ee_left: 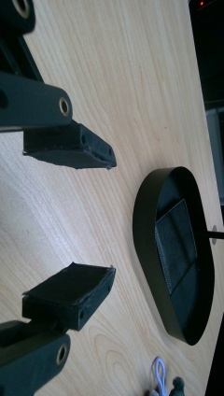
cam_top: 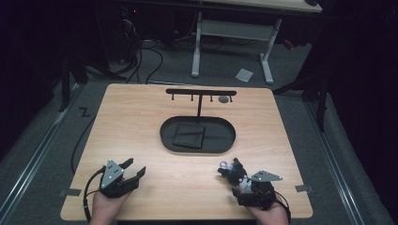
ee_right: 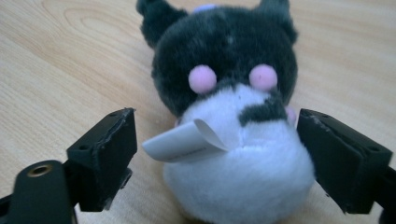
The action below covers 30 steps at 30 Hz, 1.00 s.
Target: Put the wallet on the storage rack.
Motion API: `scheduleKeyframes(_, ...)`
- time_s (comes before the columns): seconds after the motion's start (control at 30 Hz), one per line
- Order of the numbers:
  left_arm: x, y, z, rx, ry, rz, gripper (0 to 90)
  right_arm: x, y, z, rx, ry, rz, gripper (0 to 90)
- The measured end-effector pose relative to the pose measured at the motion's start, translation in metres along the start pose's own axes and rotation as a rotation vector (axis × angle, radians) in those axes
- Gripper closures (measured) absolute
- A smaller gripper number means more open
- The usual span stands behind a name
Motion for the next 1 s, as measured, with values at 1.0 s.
scheduleKeyframes(1.0,0.002,-0.009,0.009,0.078,0.003,0.054,36.1,0.052,-0.007,0.019,-0.085,-0.599,-0.199,36.6)
Point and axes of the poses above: each handheld gripper's, and its own axes: z roughly forward along the jaws, x roughly out of its top, y roughly to its right, the point moved 3 cm from there along z, roughly forward along the jaws, and after that the axes turned 11 degrees about -x, right-handed, at the moved point
